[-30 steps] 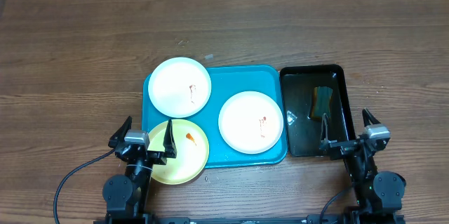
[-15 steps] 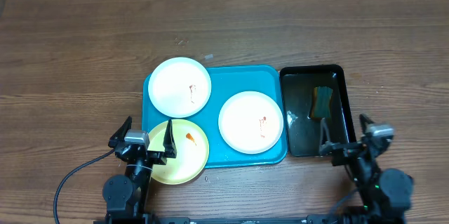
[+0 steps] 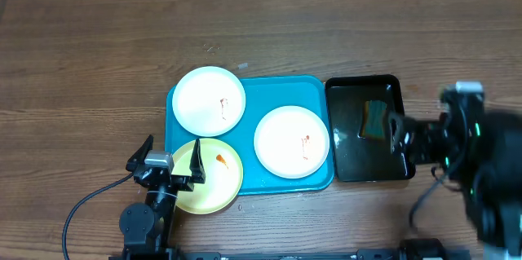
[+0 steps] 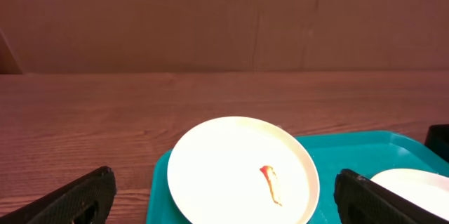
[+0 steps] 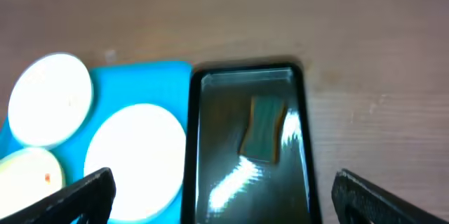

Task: Clean dirty plates on tray and stack at the side
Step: 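Raise the right gripper over the black tray toward the sponge, then move the left gripper to the rim of the upper-right white plate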

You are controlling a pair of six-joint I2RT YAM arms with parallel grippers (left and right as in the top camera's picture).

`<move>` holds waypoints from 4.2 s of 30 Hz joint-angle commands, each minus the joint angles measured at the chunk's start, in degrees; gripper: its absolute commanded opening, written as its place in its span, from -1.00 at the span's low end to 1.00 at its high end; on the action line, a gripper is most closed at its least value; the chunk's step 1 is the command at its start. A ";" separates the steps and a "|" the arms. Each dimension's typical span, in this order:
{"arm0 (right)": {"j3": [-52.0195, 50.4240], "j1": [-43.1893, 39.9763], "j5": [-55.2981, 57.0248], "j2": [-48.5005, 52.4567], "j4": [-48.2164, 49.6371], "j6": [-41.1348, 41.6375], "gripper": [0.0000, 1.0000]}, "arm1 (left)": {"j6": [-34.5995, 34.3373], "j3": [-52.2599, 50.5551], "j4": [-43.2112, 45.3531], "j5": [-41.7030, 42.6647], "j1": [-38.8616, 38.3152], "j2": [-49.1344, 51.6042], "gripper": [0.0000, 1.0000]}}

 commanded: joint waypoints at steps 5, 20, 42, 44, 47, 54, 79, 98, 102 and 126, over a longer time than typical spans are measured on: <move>8.79 -0.02 -11.91 16.65 -13.29 -0.68 1.00 | 1.27 -0.20 0.00 0.85 0.35 -0.50 1.00; 8.68 0.09 -3.58 29.49 -2.78 12.00 0.30 | 1.27 -0.20 0.00 0.85 0.35 -0.50 0.99; -3.85 6.34 15.72 39.32 17.79 18.69 0.33 | 1.27 -0.20 -0.02 0.85 0.35 -0.50 0.99; -4.76 6.34 13.57 39.47 19.80 18.75 0.33 | 1.27 -0.20 0.00 0.85 0.35 -0.50 1.00; -4.87 6.36 10.69 39.47 21.05 18.73 0.33 | 1.27 -0.20 -0.02 0.85 0.35 -0.50 0.99; -4.87 6.34 10.62 39.47 19.80 18.69 0.34 | 1.22 -0.20 0.70 1.49 0.35 -0.50 1.00; 2.56 6.12 6.69 39.30 14.95 17.16 0.73 | -2.21 91.25 -62.47 24.46 0.35 52.41 0.99; 8.37 6.12 6.86 39.01 0.63 17.11 1.00 | -5.51 107.25 -86.12 13.38 -12.33 90.14 0.18; 8.37 6.12 7.02 39.01 -0.35 17.14 1.00 | -9.55 94.88 -76.63 8.55 -18.67 93.46 -0.04; 2.51 6.29 7.19 39.12 4.83 17.18 0.86 | -9.55 78.07 -53.16 8.00 -26.03 109.94 -0.33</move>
